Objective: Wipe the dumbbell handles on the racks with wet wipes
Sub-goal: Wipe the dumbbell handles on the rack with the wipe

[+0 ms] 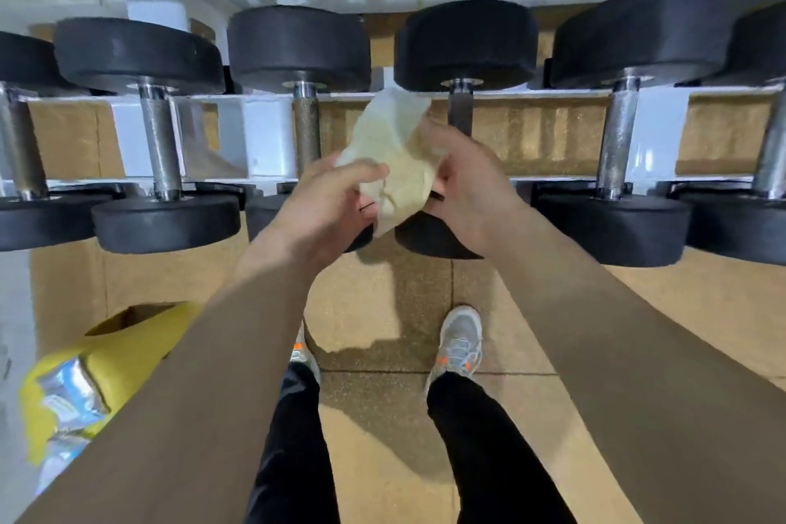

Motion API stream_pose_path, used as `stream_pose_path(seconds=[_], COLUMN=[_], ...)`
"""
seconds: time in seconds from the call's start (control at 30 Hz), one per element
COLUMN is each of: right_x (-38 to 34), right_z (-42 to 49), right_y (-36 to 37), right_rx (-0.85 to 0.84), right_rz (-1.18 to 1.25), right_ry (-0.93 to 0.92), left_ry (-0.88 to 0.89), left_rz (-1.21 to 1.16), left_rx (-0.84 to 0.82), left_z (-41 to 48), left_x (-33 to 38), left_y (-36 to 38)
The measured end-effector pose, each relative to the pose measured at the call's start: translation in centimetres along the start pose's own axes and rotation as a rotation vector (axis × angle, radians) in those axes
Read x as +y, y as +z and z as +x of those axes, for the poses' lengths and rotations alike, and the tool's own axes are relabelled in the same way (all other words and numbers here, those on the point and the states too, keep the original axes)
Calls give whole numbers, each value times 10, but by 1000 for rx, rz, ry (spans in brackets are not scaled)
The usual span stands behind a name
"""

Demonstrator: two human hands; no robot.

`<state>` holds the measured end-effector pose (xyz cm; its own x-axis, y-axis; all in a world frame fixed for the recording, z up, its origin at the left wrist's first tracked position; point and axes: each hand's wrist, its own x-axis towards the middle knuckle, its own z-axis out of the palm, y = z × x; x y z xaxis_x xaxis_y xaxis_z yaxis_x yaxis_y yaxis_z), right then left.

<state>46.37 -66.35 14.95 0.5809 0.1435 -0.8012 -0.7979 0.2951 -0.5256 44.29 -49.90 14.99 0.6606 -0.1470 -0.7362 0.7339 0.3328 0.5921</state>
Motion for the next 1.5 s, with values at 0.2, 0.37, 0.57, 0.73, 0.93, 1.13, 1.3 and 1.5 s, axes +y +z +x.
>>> stream_pose_path(seconds=[0.2, 0.37, 0.57, 0.73, 0.93, 1.13, 1.3, 1.5], right_x=[-19, -25, -33, -31, -18, -10, 3, 1], right_z=[1, 19, 49, 57, 64, 73, 65, 80], right_y=[-74, -88, -109, -120, -113, -96, -80, -31], right_rx=[-56, -8, 107, -64, -53, 367, 883, 377], right_rz=[117, 209, 29, -193, -122, -143, -653, -695], right_ry=[-10, -32, -7, -19, -63, 29, -331, -108], left_ry=[-68, -53, 16, 211, 520, 531, 537, 371], left_rz=[-99, 131, 248, 336, 680, 884, 525, 394], left_rx=[-3, 220, 356, 424, 493, 539, 737, 849], left_z=[7, 34, 67, 95, 111, 120, 100, 84], left_x=[-15, -26, -11, -4, -26, -36, -43, -71], left_y=[45, 68, 53, 55, 48, 52, 61, 74])
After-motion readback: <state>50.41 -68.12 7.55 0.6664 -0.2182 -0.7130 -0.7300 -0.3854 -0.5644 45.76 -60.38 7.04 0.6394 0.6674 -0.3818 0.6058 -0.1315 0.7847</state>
